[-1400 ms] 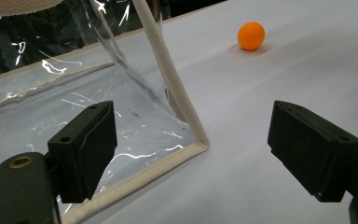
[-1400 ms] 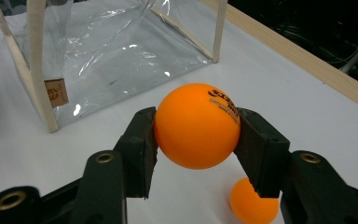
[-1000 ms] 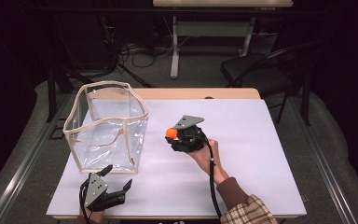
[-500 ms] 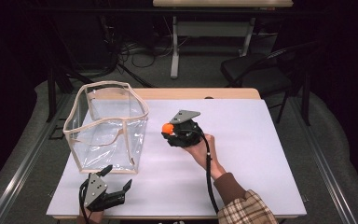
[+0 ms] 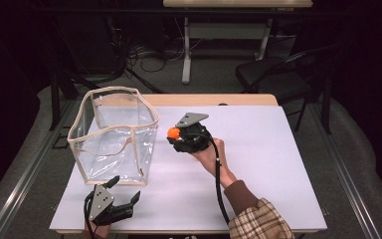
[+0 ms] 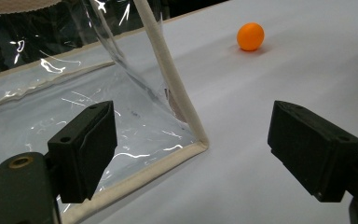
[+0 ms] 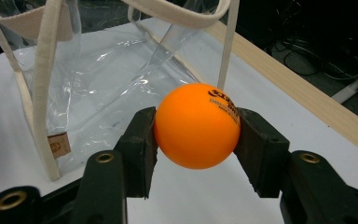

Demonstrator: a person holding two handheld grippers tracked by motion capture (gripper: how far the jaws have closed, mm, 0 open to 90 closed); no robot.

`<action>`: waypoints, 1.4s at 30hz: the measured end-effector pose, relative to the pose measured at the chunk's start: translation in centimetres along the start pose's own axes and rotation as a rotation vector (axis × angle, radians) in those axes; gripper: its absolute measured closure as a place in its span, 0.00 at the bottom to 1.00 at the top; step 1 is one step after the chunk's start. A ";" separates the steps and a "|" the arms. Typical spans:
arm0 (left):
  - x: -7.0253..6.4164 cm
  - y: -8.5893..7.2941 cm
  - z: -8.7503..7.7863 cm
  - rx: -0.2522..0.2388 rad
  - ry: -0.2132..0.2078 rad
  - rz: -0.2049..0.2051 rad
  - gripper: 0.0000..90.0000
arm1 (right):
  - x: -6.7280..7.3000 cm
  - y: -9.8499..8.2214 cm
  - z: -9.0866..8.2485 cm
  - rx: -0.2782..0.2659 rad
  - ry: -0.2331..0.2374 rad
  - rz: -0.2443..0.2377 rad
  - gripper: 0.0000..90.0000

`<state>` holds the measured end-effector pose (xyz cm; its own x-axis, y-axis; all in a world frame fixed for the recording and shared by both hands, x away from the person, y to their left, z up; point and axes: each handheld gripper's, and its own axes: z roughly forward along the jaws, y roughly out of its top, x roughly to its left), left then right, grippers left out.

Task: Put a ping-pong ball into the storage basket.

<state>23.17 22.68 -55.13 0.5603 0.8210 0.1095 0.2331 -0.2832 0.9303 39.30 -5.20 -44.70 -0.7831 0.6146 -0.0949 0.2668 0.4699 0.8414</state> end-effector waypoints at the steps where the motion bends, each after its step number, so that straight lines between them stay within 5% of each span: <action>1: 0.0 0.0 0.0 0.000 0.000 0.001 0.18 | -0.1 0.1 -0.1 -0.003 0.001 0.001 0.56; 42: 0.1 0.0 0.0 0.003 0.004 -0.005 0.18 | -0.9 4.2 -1.1 -0.055 -0.014 0.006 0.56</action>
<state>23.20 22.81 -55.11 0.5563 0.8241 0.1063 0.2378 -0.2805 0.9299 40.55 -4.48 -40.53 -0.7738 0.6260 -0.0967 0.2402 0.4312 0.8697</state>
